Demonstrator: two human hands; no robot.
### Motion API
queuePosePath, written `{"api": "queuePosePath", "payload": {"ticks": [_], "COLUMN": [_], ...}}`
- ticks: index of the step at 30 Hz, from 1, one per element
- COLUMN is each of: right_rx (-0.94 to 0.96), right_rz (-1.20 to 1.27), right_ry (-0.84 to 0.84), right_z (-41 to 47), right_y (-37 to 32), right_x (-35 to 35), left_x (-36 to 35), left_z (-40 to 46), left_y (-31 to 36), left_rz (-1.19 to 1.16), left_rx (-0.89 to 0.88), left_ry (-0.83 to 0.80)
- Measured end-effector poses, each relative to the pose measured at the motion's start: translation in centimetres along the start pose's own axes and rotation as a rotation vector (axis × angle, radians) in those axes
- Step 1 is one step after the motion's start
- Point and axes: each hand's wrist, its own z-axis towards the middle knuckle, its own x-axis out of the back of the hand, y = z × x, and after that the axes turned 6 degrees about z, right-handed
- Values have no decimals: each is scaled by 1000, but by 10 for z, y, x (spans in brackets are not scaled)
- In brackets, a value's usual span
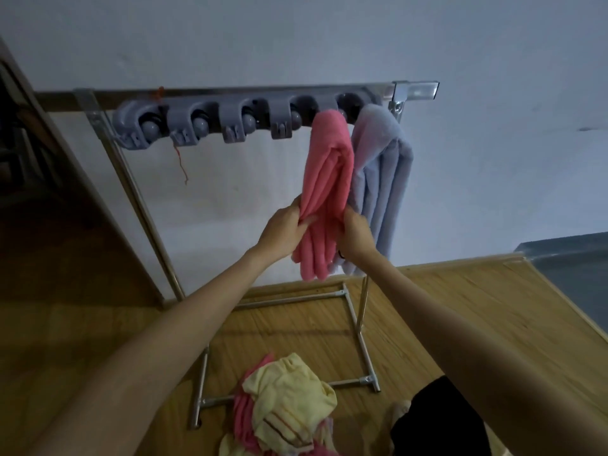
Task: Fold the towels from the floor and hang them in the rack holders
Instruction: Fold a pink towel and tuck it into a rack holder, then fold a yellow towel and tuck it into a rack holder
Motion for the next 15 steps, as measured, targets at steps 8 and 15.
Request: {"api": "queuePosePath", "payload": {"ticks": [8,15], "right_rx": [-97,-205], "right_rz": [63,-101], "right_ry": [-36,-402], "right_z": [-44,-150], "right_y": [45,114], "right_x": [-27,-92], "left_x": [-40,-109], "left_z": [-67,-214], "left_y": [-60,-134], "left_rz": [59,66], "left_rx": [159,535], "left_ry": [-356,-614]}}
